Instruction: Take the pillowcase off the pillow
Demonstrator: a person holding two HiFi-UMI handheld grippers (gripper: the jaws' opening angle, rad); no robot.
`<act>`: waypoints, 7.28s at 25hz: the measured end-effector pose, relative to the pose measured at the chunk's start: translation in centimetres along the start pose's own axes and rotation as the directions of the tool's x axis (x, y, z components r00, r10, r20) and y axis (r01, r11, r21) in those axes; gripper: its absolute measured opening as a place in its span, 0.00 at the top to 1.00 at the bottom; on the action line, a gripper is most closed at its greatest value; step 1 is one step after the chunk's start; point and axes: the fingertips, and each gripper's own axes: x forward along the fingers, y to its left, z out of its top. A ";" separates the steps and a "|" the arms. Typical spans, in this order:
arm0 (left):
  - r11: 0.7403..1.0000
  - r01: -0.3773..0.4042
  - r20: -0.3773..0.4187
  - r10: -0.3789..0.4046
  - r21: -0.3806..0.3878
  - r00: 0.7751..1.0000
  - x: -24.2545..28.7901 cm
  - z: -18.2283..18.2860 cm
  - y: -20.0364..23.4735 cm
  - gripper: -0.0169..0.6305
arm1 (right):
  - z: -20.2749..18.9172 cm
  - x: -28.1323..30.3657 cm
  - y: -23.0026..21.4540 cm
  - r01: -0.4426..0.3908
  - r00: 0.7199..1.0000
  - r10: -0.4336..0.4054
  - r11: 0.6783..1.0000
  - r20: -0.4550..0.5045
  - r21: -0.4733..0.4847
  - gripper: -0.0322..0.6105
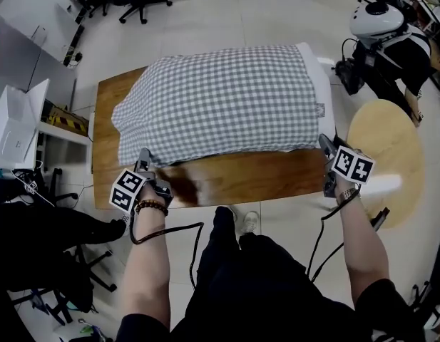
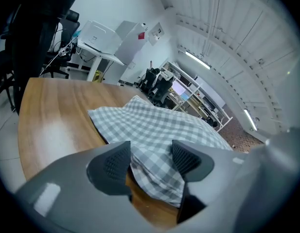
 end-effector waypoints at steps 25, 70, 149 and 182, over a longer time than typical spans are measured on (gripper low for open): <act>0.983 0.005 0.091 -0.022 0.183 0.996 -1.3 8.0 -2.8 0.96 | 4.0 -1.1 2.3 0.069 0.997 -0.060 0.973 0.050 -0.222 0.92; 0.981 0.037 0.098 -0.057 0.192 0.994 -8.3 4.7 -1.5 0.70 | 0.7 -8.0 0.2 0.082 0.996 -0.072 0.969 0.054 -0.233 0.74; 0.983 0.182 0.083 -0.185 0.037 0.979 -8.7 1.1 -3.9 0.96 | 0.9 -8.0 7.5 -0.093 0.982 0.106 0.992 0.155 -0.087 0.94; 0.988 0.095 0.085 -0.106 0.120 0.991 -10.6 3.0 -1.8 0.78 | -1.3 -8.8 5.9 -0.100 0.994 0.104 0.982 0.018 -0.160 0.81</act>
